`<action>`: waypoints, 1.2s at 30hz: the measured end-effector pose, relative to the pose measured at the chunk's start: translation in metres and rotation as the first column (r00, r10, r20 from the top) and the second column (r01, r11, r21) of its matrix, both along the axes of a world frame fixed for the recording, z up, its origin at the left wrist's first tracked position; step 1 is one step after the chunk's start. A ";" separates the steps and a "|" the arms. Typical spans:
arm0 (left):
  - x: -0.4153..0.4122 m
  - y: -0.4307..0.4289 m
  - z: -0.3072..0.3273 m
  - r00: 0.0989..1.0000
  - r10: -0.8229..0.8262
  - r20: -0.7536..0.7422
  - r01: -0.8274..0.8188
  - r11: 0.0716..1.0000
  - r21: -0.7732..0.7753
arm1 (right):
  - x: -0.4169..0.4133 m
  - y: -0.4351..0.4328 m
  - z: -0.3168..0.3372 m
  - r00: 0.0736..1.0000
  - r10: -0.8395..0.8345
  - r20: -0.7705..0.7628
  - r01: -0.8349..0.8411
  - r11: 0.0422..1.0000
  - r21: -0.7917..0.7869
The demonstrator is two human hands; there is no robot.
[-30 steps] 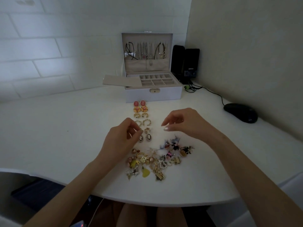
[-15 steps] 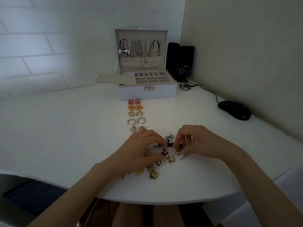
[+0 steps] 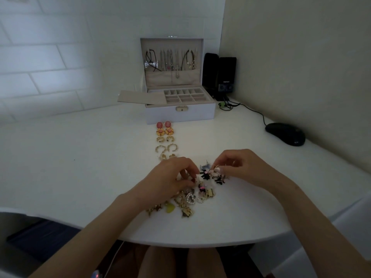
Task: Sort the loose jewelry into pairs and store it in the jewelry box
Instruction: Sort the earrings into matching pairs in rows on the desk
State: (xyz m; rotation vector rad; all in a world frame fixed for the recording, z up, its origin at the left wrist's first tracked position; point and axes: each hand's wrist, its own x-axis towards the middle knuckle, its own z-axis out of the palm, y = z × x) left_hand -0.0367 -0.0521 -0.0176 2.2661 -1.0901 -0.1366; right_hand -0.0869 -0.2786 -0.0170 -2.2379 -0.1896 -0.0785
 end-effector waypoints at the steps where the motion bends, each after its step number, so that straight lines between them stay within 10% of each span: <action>1: 0.000 -0.001 0.001 1.000 0.003 0.014 -0.004 1.000 0.013 | 0.000 0.000 -0.001 1.000 -0.008 -0.011 0.009 1.000 0.024; 19: 0.002 -0.004 -0.001 0.993 -0.044 0.109 0.039 0.998 0.048 | 0.001 0.005 -0.002 0.996 -0.077 0.041 0.065 0.972 0.227; 36: 0.002 0.001 0.003 1.000 0.006 0.008 -0.004 0.970 -0.245 | -0.002 0.010 0.002 0.995 -0.070 0.073 0.043 0.947 0.317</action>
